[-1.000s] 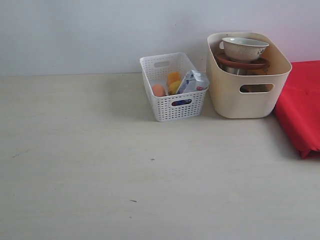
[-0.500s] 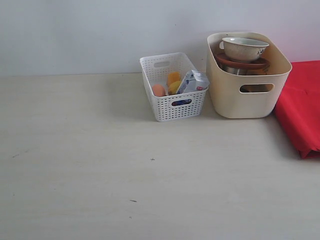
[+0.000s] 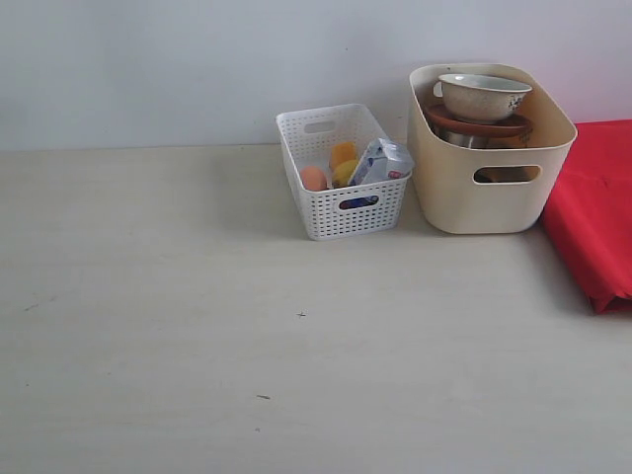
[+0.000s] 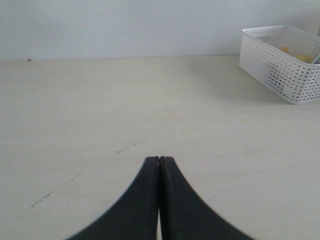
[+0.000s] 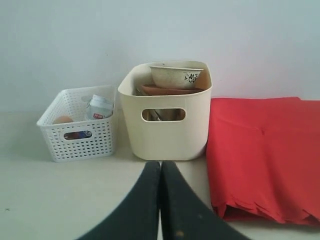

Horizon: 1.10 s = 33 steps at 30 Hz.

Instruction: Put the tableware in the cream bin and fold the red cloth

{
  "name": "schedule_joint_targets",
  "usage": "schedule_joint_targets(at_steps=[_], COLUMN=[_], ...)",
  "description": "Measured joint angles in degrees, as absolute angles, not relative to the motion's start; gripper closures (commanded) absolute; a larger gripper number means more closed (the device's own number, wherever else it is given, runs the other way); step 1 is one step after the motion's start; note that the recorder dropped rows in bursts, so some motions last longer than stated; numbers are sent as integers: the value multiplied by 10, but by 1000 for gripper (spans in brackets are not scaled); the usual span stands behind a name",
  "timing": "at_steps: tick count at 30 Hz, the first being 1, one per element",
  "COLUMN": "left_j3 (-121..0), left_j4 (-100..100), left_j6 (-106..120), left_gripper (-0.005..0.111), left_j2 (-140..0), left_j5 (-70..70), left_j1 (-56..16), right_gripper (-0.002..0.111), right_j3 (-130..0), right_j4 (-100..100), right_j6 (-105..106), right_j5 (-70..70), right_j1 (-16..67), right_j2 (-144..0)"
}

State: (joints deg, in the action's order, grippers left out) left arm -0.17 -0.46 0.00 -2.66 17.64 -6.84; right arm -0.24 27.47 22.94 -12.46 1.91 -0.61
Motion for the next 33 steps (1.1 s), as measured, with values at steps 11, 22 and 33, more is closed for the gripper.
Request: schedule_joint_targets(at_steps=[11, 22, 33], left_j3=[-2, -2, -2], left_j4=[-5, -5, -5], left_j6=[0, 0, 0], left_gripper=[107, 107, 107], left_j2=[-27, -27, -27], left_j5=[176, 176, 176], left_j1=[-68, -68, -68], right_gripper=[108, 108, 108], right_j3=[-2, -2, -2], right_j4=[255, 240, 233], right_j6=[227, 204, 199], right_j5=[-138, -160, -168], right_j1=[41, 24, 16], right_j2=[-3, -3, -3])
